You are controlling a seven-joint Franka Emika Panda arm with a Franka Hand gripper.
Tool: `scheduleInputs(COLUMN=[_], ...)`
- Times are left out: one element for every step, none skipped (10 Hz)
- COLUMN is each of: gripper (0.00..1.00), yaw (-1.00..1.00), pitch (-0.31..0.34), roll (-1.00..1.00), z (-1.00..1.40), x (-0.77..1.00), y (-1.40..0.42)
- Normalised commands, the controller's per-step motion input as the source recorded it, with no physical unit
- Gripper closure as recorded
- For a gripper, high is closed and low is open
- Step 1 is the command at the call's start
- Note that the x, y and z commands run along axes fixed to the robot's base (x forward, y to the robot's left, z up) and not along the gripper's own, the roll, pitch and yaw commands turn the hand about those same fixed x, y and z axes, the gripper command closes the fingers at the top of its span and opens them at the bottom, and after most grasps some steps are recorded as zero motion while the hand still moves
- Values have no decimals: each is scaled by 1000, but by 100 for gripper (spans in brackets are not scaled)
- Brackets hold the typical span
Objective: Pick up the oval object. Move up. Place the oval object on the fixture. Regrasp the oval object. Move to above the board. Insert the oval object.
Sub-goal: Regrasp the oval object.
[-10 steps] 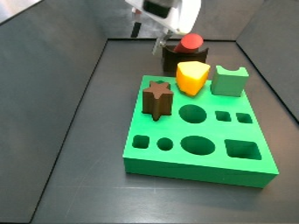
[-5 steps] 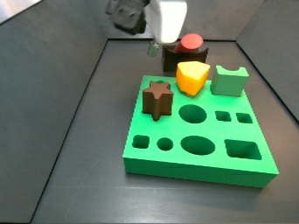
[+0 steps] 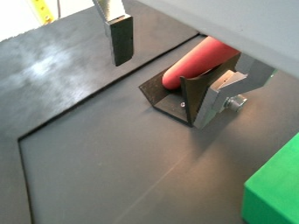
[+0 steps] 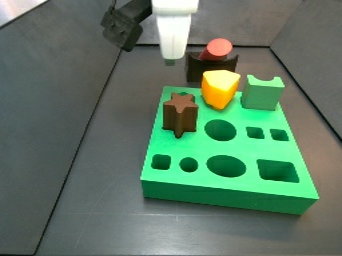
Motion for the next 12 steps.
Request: scheduleInputs(gripper=[0, 0, 0, 0, 0, 0, 0, 0, 0, 0, 0, 0], yaw=[-350, -216, -138, -69, -45, -9, 7, 19, 23, 32, 34, 38], pitch=[100, 145, 121, 143, 161, 169, 171, 172, 175, 182, 183, 188], roll=[169, 97, 63, 60, 63, 63, 56, 41, 38, 31, 25, 15], z=[-4, 6, 6, -11, -22, -15, -11, -12, -10, -6, -7, -2], x=[-29, -20, 1000, 1000, 1000, 1000, 1000, 1000, 1000, 1000, 1000, 1000], y=[4, 3, 1, 2, 1, -1, -4, -9, -10, -13, -16, -18])
